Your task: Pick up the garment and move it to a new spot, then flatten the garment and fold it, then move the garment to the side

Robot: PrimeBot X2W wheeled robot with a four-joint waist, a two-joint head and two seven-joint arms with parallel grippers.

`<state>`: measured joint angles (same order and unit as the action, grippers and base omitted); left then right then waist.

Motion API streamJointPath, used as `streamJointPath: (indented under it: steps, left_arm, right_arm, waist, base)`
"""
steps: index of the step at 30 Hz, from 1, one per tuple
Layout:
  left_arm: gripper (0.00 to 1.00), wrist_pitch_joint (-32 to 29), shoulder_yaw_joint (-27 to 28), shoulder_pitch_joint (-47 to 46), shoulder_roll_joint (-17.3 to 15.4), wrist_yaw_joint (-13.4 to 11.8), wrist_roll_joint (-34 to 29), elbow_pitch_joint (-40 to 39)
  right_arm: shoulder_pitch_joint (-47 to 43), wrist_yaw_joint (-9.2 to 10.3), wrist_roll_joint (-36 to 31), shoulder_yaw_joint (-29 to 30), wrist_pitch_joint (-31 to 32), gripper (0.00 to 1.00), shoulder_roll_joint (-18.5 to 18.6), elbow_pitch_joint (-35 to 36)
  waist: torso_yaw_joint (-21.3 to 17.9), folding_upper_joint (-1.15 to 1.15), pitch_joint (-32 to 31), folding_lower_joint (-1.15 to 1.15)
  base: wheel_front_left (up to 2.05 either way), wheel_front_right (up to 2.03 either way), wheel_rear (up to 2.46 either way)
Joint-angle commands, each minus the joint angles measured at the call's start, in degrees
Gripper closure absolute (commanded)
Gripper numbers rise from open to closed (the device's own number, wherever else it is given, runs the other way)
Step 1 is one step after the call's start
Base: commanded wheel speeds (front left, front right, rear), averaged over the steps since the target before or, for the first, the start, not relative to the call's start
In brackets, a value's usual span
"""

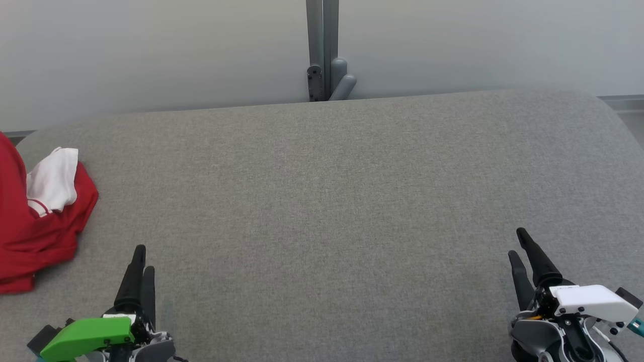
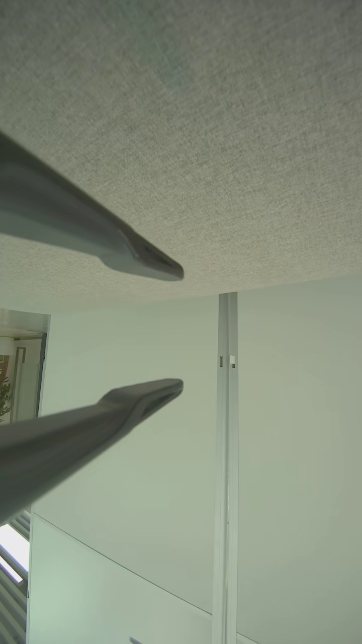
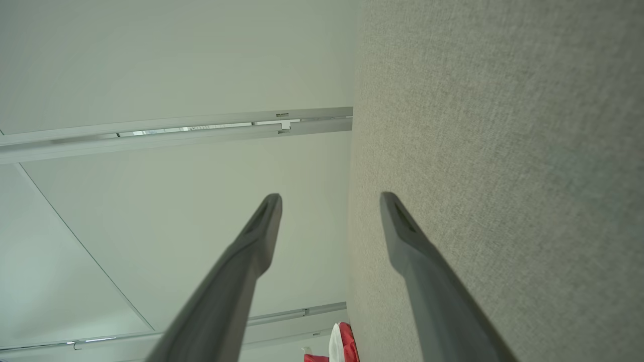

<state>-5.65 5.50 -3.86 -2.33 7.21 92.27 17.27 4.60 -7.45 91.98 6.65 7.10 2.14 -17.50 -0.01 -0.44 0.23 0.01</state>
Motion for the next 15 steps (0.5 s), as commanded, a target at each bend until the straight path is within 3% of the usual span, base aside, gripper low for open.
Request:
streamJointPath:
  steps: [1, 7, 15]
  left_arm:
    - [0.0, 0.6, -0.2, -1.2, -0.1, 0.0, -0.8, -0.7]
    - [0.0, 2.3, -0.1, -1.7, -0.2, 0.0, -6.2, -0.4]
    - [0.0, 5.1, -1.3, -2.1, -0.2, -0.4, -22.0, -0.4]
  right_arm:
    - [1.0, -0.01, -0.6, -0.3, -0.4, 0.0, 0.3, 1.2]
    - [1.4, -0.01, -4.3, -2.4, -2.6, 0.0, 1.9, 1.1]
    - [2.5, -0.02, -18.1, -4.1, -5.6, 0.0, 2.8, 1.1]
  waist:
    - [0.0, 0.01, 0.0, 0.0]
    - [0.0, 0.03, 0.2, 0.0]
    - [-0.1, 0.07, 0.4, 0.0]
  base:
    - [0.0, 0.0, 0.0]
    - [0.0, 0.0, 0.0]
    - [0.0, 0.0, 0.0]
